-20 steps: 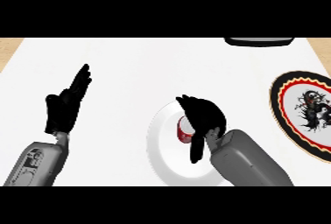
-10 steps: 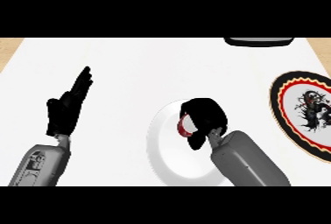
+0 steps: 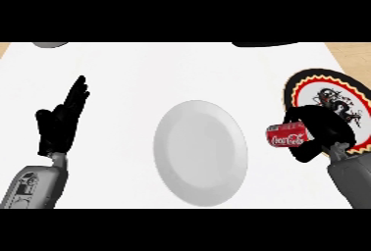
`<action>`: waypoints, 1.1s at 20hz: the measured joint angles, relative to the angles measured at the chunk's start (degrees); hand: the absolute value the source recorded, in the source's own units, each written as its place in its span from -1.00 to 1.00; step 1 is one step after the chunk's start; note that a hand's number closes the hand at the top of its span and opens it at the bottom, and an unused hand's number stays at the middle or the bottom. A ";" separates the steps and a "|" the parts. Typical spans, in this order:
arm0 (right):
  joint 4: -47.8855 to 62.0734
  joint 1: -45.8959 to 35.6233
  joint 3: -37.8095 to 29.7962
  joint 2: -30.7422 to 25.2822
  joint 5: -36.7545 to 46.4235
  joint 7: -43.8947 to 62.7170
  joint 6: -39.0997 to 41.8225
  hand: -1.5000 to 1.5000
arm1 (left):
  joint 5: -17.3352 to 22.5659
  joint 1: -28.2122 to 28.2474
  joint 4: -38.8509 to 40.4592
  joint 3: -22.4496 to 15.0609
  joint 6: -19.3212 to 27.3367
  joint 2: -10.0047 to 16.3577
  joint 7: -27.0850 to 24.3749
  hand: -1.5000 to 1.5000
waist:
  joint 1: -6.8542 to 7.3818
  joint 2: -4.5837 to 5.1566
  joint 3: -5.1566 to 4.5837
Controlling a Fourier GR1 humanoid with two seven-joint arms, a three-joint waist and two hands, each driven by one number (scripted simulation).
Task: Pick the can from the plate and place it in the plate
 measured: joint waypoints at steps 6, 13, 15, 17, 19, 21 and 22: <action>4.72 4.26 -16.01 -14.59 -6.05 -16.42 -5.90 1.00 | 0.25 1.81 -0.61 1.14 0.66 0.39 -0.25 0.00 | -1.94 -0.26 0.34; 13.11 7.72 -32.99 -23.10 -16.30 -41.61 -11.07 1.00 | 0.31 2.45 -1.59 0.69 0.04 0.35 -0.58 0.00 | -0.23 -0.08 0.30; 16.44 8.79 -36.82 -24.77 -19.35 -49.57 -10.45 1.00 | 0.28 2.37 -1.57 0.36 -0.48 0.36 -0.98 0.00 | 0.74 0.09 0.21; 20.57 9.60 -39.77 -26.72 -21.82 -57.18 -8.54 1.00 | 0.28 1.58 -1.51 0.03 -0.93 0.29 -0.80 0.00 | 1.93 0.30 0.12; 25.27 10.63 -42.02 -28.35 -23.53 -64.21 -6.31 1.00 | 0.02 0.89 -1.88 -0.72 -1.00 -0.29 -0.26 0.00 | 3.11 0.42 0.01; 30.03 10.31 -42.75 -29.86 -24.11 -68.98 -4.01 1.00 | -0.51 0.69 -1.76 -1.52 -1.28 -0.79 -0.62 0.00 | 4.30 0.53 -0.09; 31.70 8.77 -42.43 -30.62 -24.32 -68.96 -2.98 1.00 | -0.88 -0.17 -1.56 -2.05 -1.21 -1.27 -0.21 0.00 | 4.86 0.60 -0.11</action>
